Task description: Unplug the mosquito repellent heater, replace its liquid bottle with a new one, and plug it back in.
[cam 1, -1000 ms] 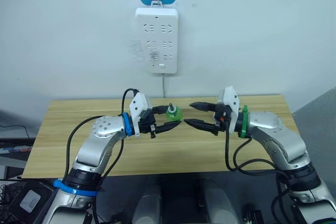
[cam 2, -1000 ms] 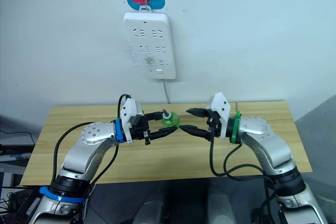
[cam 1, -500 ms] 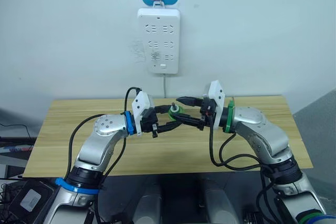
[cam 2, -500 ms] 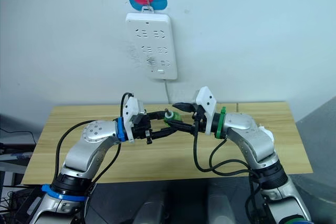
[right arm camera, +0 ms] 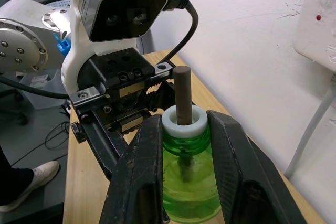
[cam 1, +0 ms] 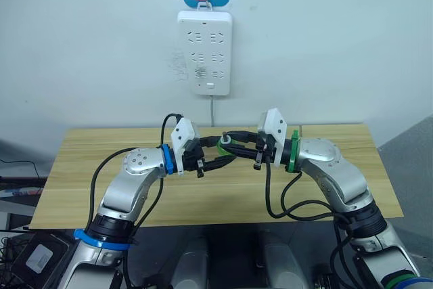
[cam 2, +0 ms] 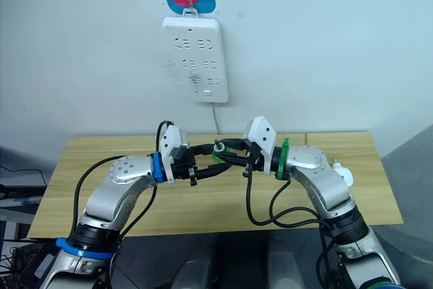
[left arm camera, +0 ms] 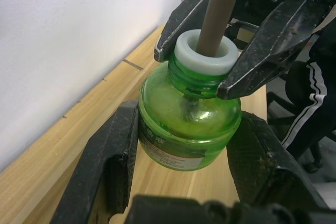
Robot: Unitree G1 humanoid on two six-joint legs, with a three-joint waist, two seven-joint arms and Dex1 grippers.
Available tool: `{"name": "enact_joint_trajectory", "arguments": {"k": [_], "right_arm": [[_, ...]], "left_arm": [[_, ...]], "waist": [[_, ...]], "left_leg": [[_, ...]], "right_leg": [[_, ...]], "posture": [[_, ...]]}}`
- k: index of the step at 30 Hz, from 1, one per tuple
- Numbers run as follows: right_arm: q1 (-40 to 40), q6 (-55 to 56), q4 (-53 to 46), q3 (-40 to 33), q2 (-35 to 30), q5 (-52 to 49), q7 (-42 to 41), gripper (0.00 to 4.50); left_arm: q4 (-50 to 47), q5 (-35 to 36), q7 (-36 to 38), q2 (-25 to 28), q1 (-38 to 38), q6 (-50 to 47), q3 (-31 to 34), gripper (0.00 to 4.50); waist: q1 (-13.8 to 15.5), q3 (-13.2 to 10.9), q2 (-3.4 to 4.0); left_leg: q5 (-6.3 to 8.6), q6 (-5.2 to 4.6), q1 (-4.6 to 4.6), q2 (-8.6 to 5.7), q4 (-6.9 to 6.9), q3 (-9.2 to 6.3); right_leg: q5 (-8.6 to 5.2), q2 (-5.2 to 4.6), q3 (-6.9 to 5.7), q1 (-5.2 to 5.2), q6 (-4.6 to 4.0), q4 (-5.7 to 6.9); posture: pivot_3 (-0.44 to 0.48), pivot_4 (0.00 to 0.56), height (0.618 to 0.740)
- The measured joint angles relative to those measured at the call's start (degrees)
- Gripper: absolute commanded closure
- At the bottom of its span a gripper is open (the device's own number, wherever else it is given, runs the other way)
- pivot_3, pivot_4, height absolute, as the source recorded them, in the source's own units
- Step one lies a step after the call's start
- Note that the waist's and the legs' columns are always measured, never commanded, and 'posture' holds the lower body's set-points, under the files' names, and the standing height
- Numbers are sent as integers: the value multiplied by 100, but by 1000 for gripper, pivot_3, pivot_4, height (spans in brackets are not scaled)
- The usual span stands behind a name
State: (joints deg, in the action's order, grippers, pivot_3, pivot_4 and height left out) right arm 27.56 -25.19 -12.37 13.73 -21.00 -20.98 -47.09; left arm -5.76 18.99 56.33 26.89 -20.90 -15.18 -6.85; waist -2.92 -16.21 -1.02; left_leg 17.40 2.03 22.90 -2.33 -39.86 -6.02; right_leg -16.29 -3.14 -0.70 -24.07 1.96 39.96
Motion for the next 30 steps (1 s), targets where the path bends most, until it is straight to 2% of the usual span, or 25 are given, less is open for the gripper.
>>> {"name": "enact_joint_trajectory", "arguments": {"k": [3,5,9,13,16,21,30], "right_arm": [[-144,-551,-37,-433,153,-448,303,3632],[-192,-1196,-35,-951,310,-910,745,3632],[-92,-2642,23,-2575,896,-2639,2100,3632],[150,-3452,146,-3477,1268,-4572,3526,3632],[222,-3605,216,-3647,1331,-5846,4507,3632],[231,-3544,244,-3480,1098,-7059,5431,3632],[232,-3044,252,-3115,811,-7894,6006,3632]], "left_arm": [[-330,53,-320,-307,81,-74,8,439],[-639,113,-565,-523,190,-92,0,0],[-1014,-22,-1180,-1005,299,122,-21,0],[-1045,-262,-1697,-1405,299,511,-72,0],[-935,-427,-1927,-1633,233,794,-156,0],[-488,-507,-2082,-1788,-134,1076,-157,0],[-287,-492,-2083,-1813,-164,1220,-150,0]], "waist": [[10,1,-1],[6,1,-1],[2,11,3],[-29,16,3],[-37,19,4],[-39,62,4],[-53,89,8]], "left_leg": [[0,0,1,-1,-3,1],[0,0,2,-1,-3,1],[0,0,-1,3,-4,5],[1,-2,-1,3,-2,16],[1,-3,0,3,-3,23],[3,-10,2,2,-4,35],[5,-15,1,4,-5,37]], "right_leg": [[1,-2,3,1,1,0],[2,-3,5,1,0,1],[4,-1,5,1,-4,6],[4,0,9,0,-4,10],[5,0,10,-1,-4,11],[6,1,11,0,-1,11],[6,3,13,0,-1,10]], "posture": [[-68,224,740],[-67,223,740],[-81,218,740],[-83,216,740],[-88,212,740],[-89,213,740],[-90,211,740]]}}
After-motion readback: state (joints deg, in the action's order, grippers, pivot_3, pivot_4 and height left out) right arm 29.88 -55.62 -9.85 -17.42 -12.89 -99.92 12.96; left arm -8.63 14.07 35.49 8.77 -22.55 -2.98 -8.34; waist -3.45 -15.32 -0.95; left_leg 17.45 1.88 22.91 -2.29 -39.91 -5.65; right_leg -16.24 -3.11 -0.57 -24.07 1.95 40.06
